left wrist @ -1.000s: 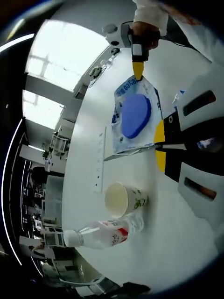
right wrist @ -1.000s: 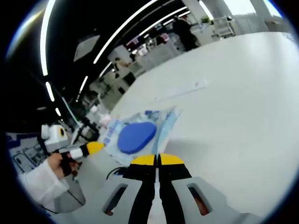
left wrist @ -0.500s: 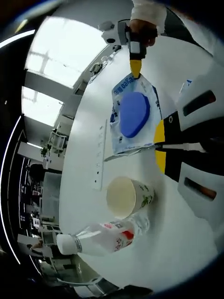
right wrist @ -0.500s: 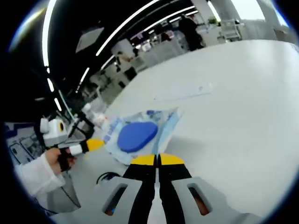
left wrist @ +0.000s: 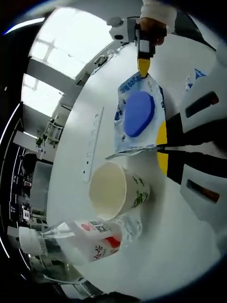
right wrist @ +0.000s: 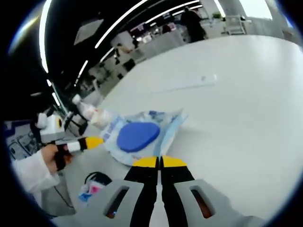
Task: Arrange the tabletop items into an orderly group along one side of the table until the central work area is clear of visible clutter.
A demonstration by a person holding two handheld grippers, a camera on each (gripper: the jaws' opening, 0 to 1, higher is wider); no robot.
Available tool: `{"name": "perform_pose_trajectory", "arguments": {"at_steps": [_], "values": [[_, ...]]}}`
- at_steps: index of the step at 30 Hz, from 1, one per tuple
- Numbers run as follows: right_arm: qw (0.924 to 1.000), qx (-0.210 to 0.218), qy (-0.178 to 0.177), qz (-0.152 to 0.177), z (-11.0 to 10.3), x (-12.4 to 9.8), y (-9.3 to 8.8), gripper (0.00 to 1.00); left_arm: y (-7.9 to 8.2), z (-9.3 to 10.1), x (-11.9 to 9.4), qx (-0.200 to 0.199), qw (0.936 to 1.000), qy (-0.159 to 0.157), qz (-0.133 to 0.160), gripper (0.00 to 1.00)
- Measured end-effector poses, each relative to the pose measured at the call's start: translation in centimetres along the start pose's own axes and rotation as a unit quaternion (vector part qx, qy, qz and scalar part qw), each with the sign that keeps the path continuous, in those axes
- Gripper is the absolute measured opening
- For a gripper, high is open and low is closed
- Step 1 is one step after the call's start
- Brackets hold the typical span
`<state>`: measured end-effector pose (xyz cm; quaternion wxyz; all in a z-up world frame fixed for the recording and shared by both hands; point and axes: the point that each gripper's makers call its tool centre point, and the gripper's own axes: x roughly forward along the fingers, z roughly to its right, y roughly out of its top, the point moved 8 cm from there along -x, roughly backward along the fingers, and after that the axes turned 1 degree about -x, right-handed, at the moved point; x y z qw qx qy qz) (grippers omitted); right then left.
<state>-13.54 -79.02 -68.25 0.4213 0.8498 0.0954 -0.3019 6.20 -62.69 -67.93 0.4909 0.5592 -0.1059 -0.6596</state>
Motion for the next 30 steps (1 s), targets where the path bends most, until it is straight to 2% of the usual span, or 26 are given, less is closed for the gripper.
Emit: {"name": "perform_pose_trajectory", "arguments": {"at_steps": [4,8,13,15,16,17,20,21,22,23,24,26,30], "values": [[0.9999,-0.002,-0.009,-0.013,0.5,0.9,-0.6,0.00,-0.5,0.1,0.8,0.023,0.9995,0.018,-0.012,0.00],[0.9997,0.001,-0.013,-0.019,0.9,1.6,-1.0,0.00,-0.7,-0.4,1.2,-0.005,0.9996,0.025,-0.010,0.00],[0.9997,0.018,0.000,-0.015,1.1,2.4,-0.7,0.00,-0.8,-1.1,1.4,-0.008,0.9992,0.038,-0.011,0.00],[0.9987,0.046,-0.003,-0.022,1.5,2.6,-1.3,0.00,-1.3,-1.4,1.5,-0.027,0.9988,0.037,-0.019,0.00],[0.9978,0.064,-0.002,-0.016,1.5,2.7,-1.4,0.00,-1.4,-1.4,1.5,-0.034,0.9986,0.037,-0.015,0.00],[0.9967,0.077,-0.004,-0.025,1.4,2.7,-1.7,0.00,-1.5,-1.5,1.5,-0.040,0.9984,0.037,-0.011,0.00],[0.9986,0.043,-0.019,-0.023,1.2,2.9,-1.8,0.00,-1.9,-1.8,1.7,-0.038,0.9979,0.050,-0.018,0.00],[0.9987,0.041,-0.020,-0.023,1.2,2.9,-1.8,0.00,-2.0,-1.8,1.8,-0.043,0.9979,0.047,-0.015,0.00],[0.9987,0.039,-0.021,-0.023,1.3,2.9,-1.9,0.00,-1.9,-1.9,1.9,-0.064,0.9967,0.049,-0.006,0.00],[0.9986,0.044,-0.021,-0.021,1.5,3.0,-2.0,0.00,-1.9,-1.9,1.8,-0.071,0.9963,0.049,-0.004,0.00],[0.9969,0.074,-0.020,-0.018,1.6,3.1,-2.1,0.00,-1.9,-2.0,1.8,-0.069,0.9964,0.049,-0.004,0.00],[0.9943,0.106,-0.013,-0.010,1.7,2.9,-2.2,0.00,-1.8,-2.0,1.9,-0.073,0.9961,0.049,-0.006,0.00],[0.9943,0.106,-0.012,-0.002,1.7,2.8,-2.4,0.00,-1.8,-2.3,1.8,-0.120,0.9919,0.042,-0.007,0.00]]}}
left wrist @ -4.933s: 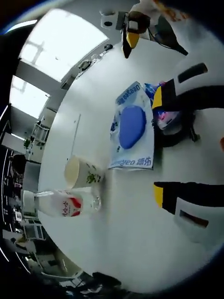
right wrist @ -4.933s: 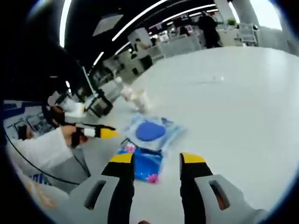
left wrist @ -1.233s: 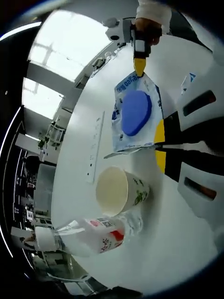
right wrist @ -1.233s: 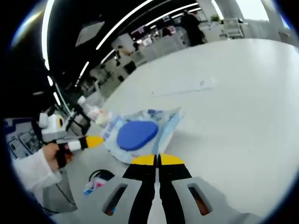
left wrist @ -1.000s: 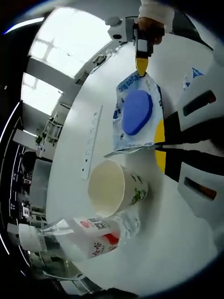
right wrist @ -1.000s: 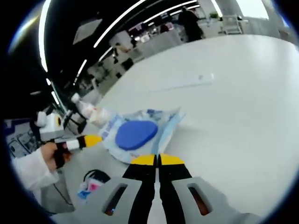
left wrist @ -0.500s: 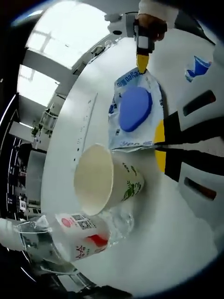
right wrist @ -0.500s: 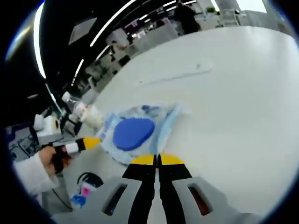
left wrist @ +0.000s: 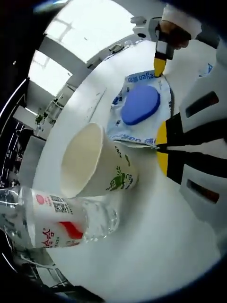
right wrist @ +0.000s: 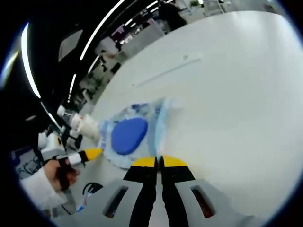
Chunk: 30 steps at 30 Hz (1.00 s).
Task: Arrange the tabletop items into an orderly group along one side of the table until the central work area is clear of visible clutter.
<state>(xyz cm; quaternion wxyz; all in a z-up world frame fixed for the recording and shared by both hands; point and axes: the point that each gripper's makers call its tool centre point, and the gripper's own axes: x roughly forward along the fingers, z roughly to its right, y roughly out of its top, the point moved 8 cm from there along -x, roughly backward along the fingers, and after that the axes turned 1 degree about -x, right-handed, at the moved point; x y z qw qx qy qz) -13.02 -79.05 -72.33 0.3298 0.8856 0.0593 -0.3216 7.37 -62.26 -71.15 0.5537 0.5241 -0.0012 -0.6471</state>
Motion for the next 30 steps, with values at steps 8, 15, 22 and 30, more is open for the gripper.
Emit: {"name": "perform_pose_trajectory", "arguments": {"at_steps": [8,15,22,30], "values": [[0.9998,0.019,0.006,0.003,0.0,0.0,-0.1,0.00,-0.2,0.1,0.0,0.007,0.9999,0.004,0.011,0.00],[1.0000,0.003,0.001,-0.001,-0.2,0.1,0.0,0.00,-0.3,0.2,0.1,0.014,0.9998,0.009,0.014,0.00],[0.9999,0.005,-0.015,0.001,-0.3,0.0,0.0,0.01,-0.6,0.3,0.1,0.028,0.9992,0.015,0.025,0.00],[0.9973,-0.073,-0.003,0.009,-1.5,-0.5,1.0,0.19,-0.3,0.5,-0.1,0.046,0.9983,0.023,0.025,0.00]]}}
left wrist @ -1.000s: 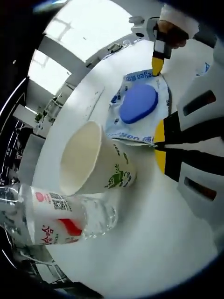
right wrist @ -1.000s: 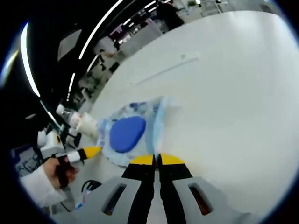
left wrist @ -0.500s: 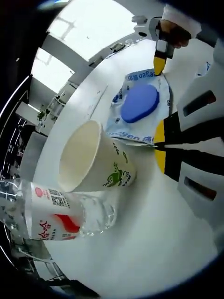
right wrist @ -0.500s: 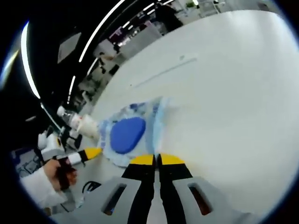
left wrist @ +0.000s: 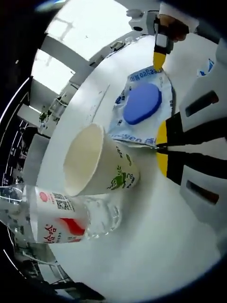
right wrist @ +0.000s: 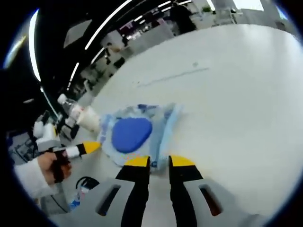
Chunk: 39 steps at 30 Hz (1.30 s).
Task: Arrange the tabletop items into an orderly group along one side of the table until the central work area is clear of visible clutter.
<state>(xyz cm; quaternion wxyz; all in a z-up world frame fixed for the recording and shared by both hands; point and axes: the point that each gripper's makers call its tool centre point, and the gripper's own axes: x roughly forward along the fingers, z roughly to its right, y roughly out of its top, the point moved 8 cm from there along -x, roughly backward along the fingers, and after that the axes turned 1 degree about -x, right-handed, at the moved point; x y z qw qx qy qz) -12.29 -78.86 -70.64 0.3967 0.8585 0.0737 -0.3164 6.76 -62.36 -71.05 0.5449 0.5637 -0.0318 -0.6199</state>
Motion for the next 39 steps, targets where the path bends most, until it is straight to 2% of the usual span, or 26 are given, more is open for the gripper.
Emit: {"name": "perform_pose_trajectory", "arguments": {"at_steps": [2,3,5,10,11,12,14,16,20,22,24,26,28,31,34,39], "values": [[0.9999,-0.015,0.003,0.004,-0.3,-0.3,0.2,0.23,0.1,0.1,-0.3,-0.001,1.0000,0.002,0.009,0.02],[0.9996,-0.027,0.007,0.006,-0.5,-0.4,0.3,0.24,0.2,0.3,-0.4,-0.017,0.9997,-0.004,0.019,0.06],[0.9992,-0.035,0.017,0.009,-1.0,-0.8,0.2,0.27,-0.1,0.6,-0.5,-0.042,0.9989,-0.019,0.013,0.17],[0.9987,-0.044,0.024,0.009,-1.5,-1.9,-0.2,0.34,-0.7,1.0,-1.5,-0.017,0.9997,-0.014,0.015,0.36],[0.9983,-0.050,0.030,0.010,-1.8,-2.3,-0.3,0.36,-0.4,1.1,-1.8,-0.027,0.9991,-0.014,0.031,0.41],[0.9980,-0.052,0.032,0.011,-1.9,-2.6,-0.3,0.37,0.1,1.5,-2.2,-0.045,0.9962,-0.034,0.067,0.47],[0.9973,-0.060,0.040,0.018,-2.1,-3.4,-0.2,0.39,0.5,2.0,-3.0,-0.060,0.9922,-0.051,0.097,0.59],[0.9969,-0.059,0.048,0.022,-2.4,-4.4,-0.3,0.38,0.7,2.2,-3.8,-0.053,0.9906,-0.059,0.111,0.70],[0.9965,-0.052,0.060,0.027,-2.7,-5.9,-0.7,0.39,0.4,2.7,-5.4,-0.033,0.9936,-0.064,0.087,0.80],[0.9948,-0.054,0.080,0.030,-3.1,-6.6,-1.2,0.41,0.1,3.0,-6.3,-0.020,0.9942,-0.064,0.085,0.82],[0.9933,-0.055,0.098,0.027,-3.3,-7.3,-1.7,0.41,-0.2,3.5,-7.6,-0.027,0.9928,-0.078,0.087,0.82],[0.9934,-0.048,0.100,0.028,-3.3,-8.3,-2.5,0.41,-0.9,4.1,-8.8,-0.027,0.9916,-0.089,0.090,0.84],[0.9929,-0.044,0.105,0.034,-3.3,-9.3,-3.1,0.43,-1.7,4.4,-9.9,-0.008,0.9923,-0.088,0.087,0.84],[0.9928,-0.042,0.106,0.035,-3.2,-10.3,-4.0,0.47,-2.8,4.6,-11.3,0.000,0.9924,-0.088,0.086,0.83],[0.9934,-0.047,0.103,0.019,-3.1,-11.7,-5.1,0.49,-3.7,4.6,-12.6,0.004,0.9930,-0.085,0.082,0.82],[0.9935,-0.061,0.095,0.011,-2.9,-13.7,-6.3,0.54,-5.2,4.3,-14.3,0.009,0.9941,-0.069,0.084,0.80]]}}
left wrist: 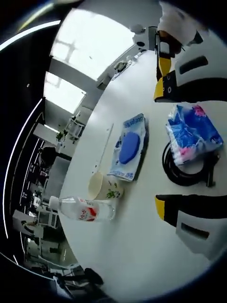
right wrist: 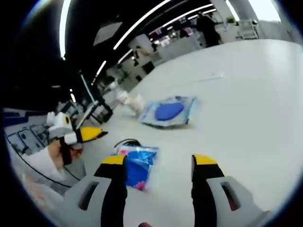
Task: Arrange the tabletop items into an orderly group along one side of the table until the central work area is clear of visible clutter.
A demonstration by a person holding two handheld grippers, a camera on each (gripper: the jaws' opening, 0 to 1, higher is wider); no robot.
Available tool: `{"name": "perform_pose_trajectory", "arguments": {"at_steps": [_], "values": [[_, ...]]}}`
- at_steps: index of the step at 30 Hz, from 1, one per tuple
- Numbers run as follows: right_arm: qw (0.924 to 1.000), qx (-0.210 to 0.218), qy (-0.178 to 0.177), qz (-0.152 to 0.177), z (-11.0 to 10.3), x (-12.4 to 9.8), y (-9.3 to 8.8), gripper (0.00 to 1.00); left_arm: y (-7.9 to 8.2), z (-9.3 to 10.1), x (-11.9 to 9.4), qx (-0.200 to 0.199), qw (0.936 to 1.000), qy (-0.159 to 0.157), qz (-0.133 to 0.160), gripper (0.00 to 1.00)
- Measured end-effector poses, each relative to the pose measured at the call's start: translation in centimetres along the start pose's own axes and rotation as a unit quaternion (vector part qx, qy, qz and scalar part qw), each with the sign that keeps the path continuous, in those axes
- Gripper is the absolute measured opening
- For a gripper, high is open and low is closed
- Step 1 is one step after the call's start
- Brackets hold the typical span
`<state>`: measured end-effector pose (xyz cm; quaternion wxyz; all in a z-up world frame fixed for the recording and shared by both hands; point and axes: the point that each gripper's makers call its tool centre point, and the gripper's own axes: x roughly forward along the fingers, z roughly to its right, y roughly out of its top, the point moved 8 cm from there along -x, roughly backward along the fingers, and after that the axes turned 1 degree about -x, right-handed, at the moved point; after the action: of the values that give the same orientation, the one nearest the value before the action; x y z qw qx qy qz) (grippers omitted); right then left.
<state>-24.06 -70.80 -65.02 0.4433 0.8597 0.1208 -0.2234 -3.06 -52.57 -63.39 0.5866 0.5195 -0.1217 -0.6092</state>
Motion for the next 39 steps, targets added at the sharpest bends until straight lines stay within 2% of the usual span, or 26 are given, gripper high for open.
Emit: {"name": "perform_pose_trajectory", "arguments": {"at_steps": [5,10,21,28,31,36,39], "values": [[1.0000,-0.004,0.001,-0.004,-0.3,-1.7,-0.7,0.57,-1.0,0.1,-1.8,-0.007,0.9998,0.018,0.009,0.80],[1.0000,0.006,0.000,-0.001,-0.3,-2.5,-1.2,0.57,-1.7,0.3,-3.0,-0.008,0.9995,0.028,0.011,0.79],[0.9998,0.017,0.009,-0.001,-0.5,-1.8,-0.9,0.53,-2.1,0.2,-4.4,0.000,0.9990,0.045,0.006,0.72],[0.9997,0.022,0.009,-0.008,-0.6,-1.0,-1.1,0.47,-3.3,0.6,-4.7,0.006,0.9989,0.046,-0.013,0.61],[0.9996,0.007,0.004,-0.026,-0.6,-0.5,-1.6,0.44,-4.2,0.5,-4.3,0.010,0.9980,0.051,-0.034,0.58],[0.9985,-0.005,0.001,-0.055,-0.4,0.7,-2.3,0.38,-4.9,0.5,-3.7,0.018,0.9972,0.055,-0.048,0.53],[0.9966,-0.013,0.005,-0.082,-0.2,1.7,-2.3,0.36,-5.0,0.5,-3.3,0.019,0.9961,0.065,-0.057,0.45]]}}
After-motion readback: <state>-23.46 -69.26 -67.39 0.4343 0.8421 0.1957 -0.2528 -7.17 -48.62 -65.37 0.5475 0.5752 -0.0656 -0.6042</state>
